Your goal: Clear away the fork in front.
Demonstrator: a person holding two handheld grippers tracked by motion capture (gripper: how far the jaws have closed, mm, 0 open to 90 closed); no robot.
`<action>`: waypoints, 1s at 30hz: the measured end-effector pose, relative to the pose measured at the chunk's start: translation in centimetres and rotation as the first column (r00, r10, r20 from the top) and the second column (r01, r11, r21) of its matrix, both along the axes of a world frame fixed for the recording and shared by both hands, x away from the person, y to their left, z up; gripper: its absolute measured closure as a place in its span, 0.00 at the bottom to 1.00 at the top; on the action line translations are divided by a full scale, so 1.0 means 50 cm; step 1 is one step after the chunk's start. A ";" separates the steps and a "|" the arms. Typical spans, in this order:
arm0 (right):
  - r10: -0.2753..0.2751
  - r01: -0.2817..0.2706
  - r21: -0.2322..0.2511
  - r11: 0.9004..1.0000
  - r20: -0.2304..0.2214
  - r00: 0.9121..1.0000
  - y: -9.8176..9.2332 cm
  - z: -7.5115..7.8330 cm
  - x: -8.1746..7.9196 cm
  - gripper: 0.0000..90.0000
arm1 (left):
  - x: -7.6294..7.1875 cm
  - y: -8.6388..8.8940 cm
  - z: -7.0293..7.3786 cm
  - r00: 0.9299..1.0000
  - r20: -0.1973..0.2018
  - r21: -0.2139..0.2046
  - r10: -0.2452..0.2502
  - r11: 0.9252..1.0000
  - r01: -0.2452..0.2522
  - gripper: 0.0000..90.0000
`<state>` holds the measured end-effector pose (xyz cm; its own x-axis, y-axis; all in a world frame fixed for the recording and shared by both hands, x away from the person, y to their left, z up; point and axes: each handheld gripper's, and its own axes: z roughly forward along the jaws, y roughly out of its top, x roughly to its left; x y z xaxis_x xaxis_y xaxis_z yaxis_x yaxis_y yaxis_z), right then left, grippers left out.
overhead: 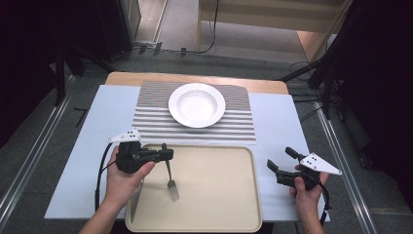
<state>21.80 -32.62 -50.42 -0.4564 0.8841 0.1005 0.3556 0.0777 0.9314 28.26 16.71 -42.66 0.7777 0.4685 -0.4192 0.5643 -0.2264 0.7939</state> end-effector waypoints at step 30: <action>-0.004 0.004 -0.007 1.000 -0.023 1.000 0.002 -0.008 0.005 0.11 | 0.071 0.028 -0.062 0.978 -0.208 -0.032 -0.001 0.999 -0.005 0.95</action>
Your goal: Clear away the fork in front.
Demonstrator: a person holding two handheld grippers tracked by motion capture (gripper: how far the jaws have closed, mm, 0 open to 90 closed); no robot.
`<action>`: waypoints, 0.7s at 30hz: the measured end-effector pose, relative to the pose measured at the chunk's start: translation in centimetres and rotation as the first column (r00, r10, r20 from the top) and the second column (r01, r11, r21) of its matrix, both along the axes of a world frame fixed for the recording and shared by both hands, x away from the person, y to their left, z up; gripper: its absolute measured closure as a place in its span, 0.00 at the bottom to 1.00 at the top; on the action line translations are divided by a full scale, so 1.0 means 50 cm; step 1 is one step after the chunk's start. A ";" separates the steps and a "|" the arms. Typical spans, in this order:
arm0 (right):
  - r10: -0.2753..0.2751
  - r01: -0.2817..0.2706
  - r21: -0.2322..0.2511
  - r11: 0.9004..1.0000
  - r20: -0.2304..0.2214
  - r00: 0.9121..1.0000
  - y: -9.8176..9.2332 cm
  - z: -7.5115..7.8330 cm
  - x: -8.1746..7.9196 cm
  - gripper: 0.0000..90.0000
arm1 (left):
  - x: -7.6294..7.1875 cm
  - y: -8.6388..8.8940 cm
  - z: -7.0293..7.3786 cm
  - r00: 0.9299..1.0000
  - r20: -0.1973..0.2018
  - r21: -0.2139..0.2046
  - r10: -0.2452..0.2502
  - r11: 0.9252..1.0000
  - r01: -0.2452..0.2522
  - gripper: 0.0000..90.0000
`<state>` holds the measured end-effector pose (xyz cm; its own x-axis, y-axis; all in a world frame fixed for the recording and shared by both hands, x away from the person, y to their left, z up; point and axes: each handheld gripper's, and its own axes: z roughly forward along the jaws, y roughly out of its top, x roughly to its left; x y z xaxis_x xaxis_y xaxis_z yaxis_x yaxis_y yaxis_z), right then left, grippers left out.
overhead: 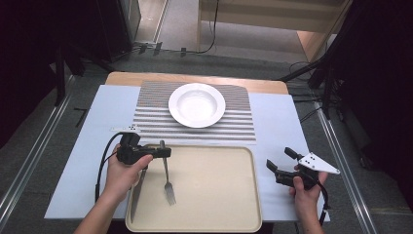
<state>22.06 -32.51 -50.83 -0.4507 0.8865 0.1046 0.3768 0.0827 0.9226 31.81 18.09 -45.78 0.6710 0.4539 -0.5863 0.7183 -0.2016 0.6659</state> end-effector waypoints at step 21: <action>-0.003 0.003 0.001 1.000 -0.012 1.000 -0.001 -0.006 0.004 0.11 | 0.012 0.001 -0.047 0.996 0.010 0.090 0.092 0.992 -0.092 0.87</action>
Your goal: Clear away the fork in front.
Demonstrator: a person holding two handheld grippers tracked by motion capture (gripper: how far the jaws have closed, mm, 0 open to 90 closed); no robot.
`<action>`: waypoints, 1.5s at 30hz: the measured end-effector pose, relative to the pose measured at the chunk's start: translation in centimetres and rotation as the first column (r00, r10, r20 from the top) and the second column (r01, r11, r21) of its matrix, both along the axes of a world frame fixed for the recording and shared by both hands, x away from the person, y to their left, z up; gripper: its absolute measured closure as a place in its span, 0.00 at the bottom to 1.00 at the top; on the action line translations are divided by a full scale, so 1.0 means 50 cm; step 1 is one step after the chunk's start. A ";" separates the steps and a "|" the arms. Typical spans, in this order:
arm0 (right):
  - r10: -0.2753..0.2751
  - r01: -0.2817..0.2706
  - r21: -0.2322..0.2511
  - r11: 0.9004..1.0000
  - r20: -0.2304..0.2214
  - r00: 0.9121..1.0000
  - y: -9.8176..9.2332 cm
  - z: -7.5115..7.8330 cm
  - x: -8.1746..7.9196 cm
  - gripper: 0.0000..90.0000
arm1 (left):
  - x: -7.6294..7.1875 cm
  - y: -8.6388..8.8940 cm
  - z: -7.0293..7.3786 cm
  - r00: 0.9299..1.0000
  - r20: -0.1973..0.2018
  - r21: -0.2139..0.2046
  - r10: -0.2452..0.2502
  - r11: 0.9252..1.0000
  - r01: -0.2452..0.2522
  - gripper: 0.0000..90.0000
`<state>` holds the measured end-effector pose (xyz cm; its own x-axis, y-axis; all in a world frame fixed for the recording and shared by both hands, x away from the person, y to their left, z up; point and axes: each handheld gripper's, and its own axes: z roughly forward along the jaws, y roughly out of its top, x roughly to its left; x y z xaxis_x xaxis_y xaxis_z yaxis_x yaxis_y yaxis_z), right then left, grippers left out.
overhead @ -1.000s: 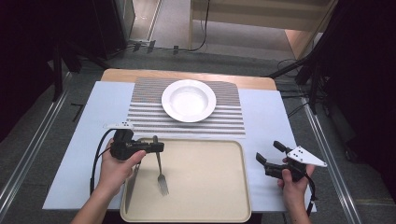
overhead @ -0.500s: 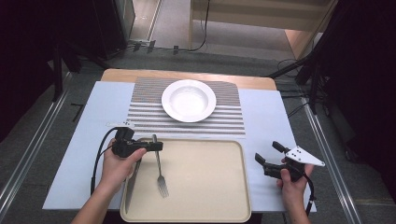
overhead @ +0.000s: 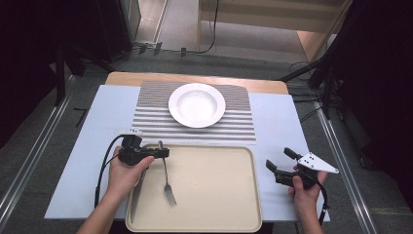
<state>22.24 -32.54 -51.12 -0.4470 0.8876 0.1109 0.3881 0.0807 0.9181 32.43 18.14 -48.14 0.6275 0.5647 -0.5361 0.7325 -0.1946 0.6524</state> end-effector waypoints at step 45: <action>0.006 -0.006 0.001 1.000 0.043 0.999 -0.005 0.008 -0.015 0.11 | -0.089 -0.086 -0.022 0.977 0.156 0.325 -0.146 0.942 0.088 0.99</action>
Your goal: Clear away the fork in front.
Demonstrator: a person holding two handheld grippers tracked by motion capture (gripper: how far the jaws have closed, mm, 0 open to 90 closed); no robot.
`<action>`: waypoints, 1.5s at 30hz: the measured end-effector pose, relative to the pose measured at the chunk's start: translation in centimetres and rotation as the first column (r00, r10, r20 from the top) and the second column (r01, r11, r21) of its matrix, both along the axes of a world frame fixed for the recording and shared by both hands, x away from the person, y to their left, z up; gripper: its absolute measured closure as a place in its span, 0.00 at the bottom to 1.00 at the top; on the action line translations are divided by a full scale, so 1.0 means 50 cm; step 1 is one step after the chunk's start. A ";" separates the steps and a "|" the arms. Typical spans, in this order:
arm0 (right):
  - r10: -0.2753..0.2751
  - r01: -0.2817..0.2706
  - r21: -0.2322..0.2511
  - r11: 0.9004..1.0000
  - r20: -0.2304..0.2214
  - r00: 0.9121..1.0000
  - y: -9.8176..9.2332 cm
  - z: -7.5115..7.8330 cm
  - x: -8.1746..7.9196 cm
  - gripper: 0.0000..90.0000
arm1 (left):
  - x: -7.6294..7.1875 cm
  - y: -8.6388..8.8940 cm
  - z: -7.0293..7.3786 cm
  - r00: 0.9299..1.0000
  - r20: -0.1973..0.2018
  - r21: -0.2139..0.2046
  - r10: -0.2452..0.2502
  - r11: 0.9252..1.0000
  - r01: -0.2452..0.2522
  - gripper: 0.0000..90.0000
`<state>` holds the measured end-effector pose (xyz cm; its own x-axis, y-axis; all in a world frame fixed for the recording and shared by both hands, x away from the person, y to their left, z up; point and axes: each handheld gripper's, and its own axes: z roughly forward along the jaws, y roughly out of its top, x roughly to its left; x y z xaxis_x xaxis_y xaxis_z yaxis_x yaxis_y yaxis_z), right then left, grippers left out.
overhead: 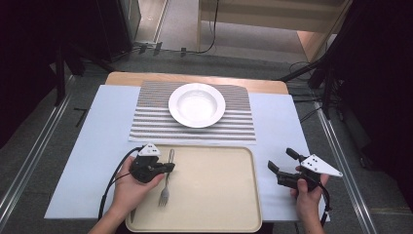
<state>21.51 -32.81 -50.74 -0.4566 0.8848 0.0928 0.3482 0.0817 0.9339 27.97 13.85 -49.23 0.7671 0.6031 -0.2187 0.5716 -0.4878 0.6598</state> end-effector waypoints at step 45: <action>-0.011 0.011 -0.009 1.000 -0.010 1.000 -0.003 -0.005 0.002 0.11 | 0.043 0.036 -0.008 0.998 -0.011 0.064 0.056 0.996 -0.055 1.00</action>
